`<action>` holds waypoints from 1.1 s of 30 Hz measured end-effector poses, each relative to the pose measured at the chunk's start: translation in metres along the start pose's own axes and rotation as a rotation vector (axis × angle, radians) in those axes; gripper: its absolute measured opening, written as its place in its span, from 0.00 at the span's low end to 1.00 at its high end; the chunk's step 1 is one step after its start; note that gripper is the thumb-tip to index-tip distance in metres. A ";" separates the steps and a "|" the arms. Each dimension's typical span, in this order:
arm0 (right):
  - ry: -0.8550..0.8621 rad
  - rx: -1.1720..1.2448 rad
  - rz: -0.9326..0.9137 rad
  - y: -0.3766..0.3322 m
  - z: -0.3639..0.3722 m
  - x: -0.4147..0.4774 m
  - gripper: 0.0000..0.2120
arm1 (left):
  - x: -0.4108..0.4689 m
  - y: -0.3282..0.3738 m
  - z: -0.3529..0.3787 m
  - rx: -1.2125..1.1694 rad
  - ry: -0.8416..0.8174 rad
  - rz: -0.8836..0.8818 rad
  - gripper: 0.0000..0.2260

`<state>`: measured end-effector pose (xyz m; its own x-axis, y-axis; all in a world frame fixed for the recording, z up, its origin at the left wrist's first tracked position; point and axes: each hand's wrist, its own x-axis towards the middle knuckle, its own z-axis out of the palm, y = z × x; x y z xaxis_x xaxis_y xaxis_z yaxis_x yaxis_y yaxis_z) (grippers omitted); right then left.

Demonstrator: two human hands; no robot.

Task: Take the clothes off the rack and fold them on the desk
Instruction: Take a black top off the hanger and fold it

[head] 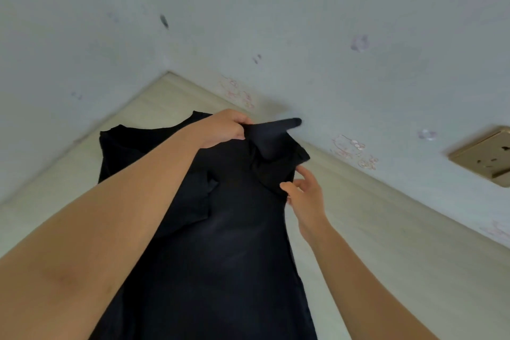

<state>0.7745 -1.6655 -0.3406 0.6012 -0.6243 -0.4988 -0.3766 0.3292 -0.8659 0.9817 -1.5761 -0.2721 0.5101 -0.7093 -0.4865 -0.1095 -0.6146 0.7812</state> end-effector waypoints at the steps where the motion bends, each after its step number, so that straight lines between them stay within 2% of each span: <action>1: -0.012 -0.048 -0.070 -0.008 0.006 -0.012 0.22 | -0.011 -0.004 -0.012 -0.024 0.025 0.013 0.09; 4: -0.130 -0.215 -0.298 -0.020 0.039 -0.060 0.23 | -0.044 -0.020 -0.048 -0.081 0.084 0.031 0.13; 6: -0.316 -0.365 -0.435 -0.011 0.068 -0.092 0.23 | -0.061 -0.045 -0.072 -0.063 0.141 0.015 0.14; 9: -0.688 -0.626 -0.446 0.027 0.112 -0.121 0.23 | -0.086 -0.105 -0.104 -0.109 0.290 -0.119 0.10; 10: -0.751 -0.691 -0.425 0.041 0.119 -0.124 0.22 | -0.094 -0.124 -0.109 -0.129 0.342 -0.196 0.08; 12: -0.724 -0.729 -0.394 0.061 0.124 -0.123 0.18 | -0.111 -0.154 -0.109 -0.145 0.361 -0.335 0.11; 14: -0.604 -0.713 -0.381 0.070 0.122 -0.117 0.14 | -0.127 -0.172 -0.100 -0.136 0.292 -0.426 0.23; 17: -0.451 -0.753 -0.392 0.068 0.113 -0.097 0.11 | -0.140 -0.178 -0.076 -0.043 0.326 -0.401 0.44; 19: -0.388 -0.789 -0.431 0.057 0.111 -0.078 0.12 | -0.142 -0.182 -0.056 0.047 0.418 -0.371 0.48; 22: -0.330 -0.860 -0.506 0.026 0.114 -0.043 0.15 | -0.143 -0.195 -0.032 0.259 0.555 -0.397 0.45; 24: -0.303 -0.934 -0.588 -0.002 0.123 -0.018 0.19 | -0.144 -0.208 -0.028 0.286 0.522 -0.475 0.40; 27: -0.316 -1.104 -0.702 -0.039 0.144 0.015 0.28 | -0.150 -0.221 -0.032 0.202 0.523 -0.431 0.18; 29: -0.357 -1.204 -0.759 -0.058 0.159 0.031 0.34 | -0.153 -0.224 -0.034 0.117 0.591 -0.348 0.09; 31: -0.433 -1.299 -0.828 -0.068 0.173 0.048 0.37 | -0.156 -0.224 -0.035 0.027 0.654 -0.325 0.12; 33: -0.500 -1.407 -0.884 -0.069 0.184 0.064 0.35 | -0.158 -0.225 -0.035 0.003 0.672 -0.365 0.23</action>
<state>0.9690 -1.5977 -0.3195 0.9876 0.0903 -0.1288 0.0473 -0.9514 -0.3044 0.9557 -1.3138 -0.3569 0.9234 -0.0993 -0.3707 0.1640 -0.7712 0.6152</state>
